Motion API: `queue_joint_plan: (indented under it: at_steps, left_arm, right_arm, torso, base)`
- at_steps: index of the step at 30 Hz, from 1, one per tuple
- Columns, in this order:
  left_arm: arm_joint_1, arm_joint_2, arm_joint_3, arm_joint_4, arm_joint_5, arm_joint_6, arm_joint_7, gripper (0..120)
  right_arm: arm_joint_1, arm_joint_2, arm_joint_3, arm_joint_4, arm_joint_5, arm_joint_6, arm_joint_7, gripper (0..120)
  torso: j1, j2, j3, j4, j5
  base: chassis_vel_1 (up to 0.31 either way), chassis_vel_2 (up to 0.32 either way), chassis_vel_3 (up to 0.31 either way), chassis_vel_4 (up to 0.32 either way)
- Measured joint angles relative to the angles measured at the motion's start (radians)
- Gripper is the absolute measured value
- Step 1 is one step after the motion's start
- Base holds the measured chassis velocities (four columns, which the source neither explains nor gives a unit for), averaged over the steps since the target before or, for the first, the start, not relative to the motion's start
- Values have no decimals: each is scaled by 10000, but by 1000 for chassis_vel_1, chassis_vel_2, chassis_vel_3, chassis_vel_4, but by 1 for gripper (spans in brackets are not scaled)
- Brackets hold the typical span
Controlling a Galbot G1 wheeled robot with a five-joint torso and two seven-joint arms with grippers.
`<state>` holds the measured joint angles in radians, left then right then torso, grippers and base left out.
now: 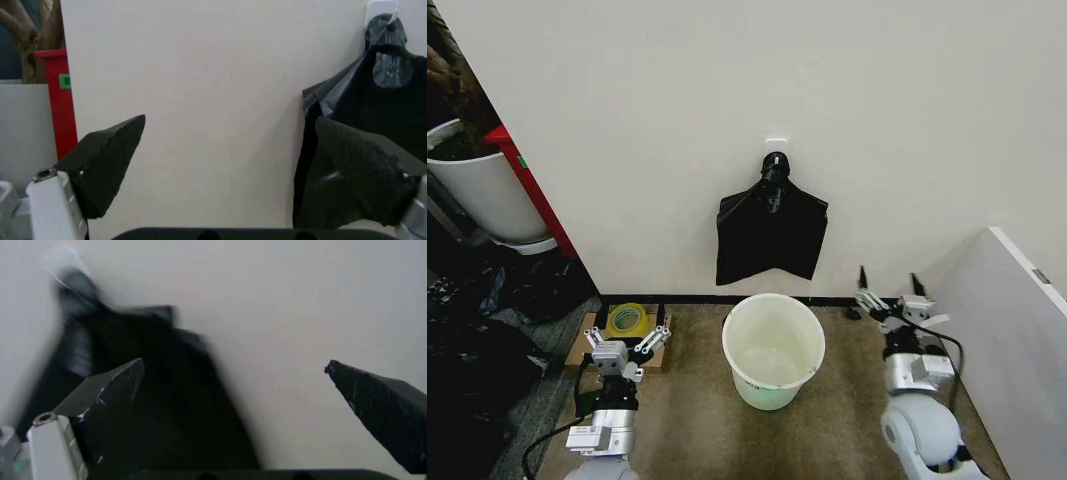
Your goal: Place the garbage bag over the trash bin.
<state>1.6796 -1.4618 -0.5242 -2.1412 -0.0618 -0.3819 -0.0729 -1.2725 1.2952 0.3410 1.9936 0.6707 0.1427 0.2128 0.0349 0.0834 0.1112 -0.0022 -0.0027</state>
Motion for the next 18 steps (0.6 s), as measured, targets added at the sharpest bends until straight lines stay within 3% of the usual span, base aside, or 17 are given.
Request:
queue_joint_plan:
  at_steps: [2,9,18]
  left_arm:
    - [86,-1,-17,-82,8,-8,-29,100]
    - [323,3,-74,-300,9,-14,-128,100]
    - [283,-132,-76,-372,-5,23,-194,100]
  right_arm:
    - [799,170,-368,-325,1668,-25,-214,100]
    - [2518,828,-909,-1736,4549,120,-583,100]
    - [3439,2021,-1331,-3149,5165,611,-1685,100]
  torso:
    - [0,0,0,0,1]
    - [1,0,1,3,0]
    - [0,-1,1,0,0]
  base:
    - [0,0,0,0]
    - [0,0,0,0]
    - [0,0,0,0]
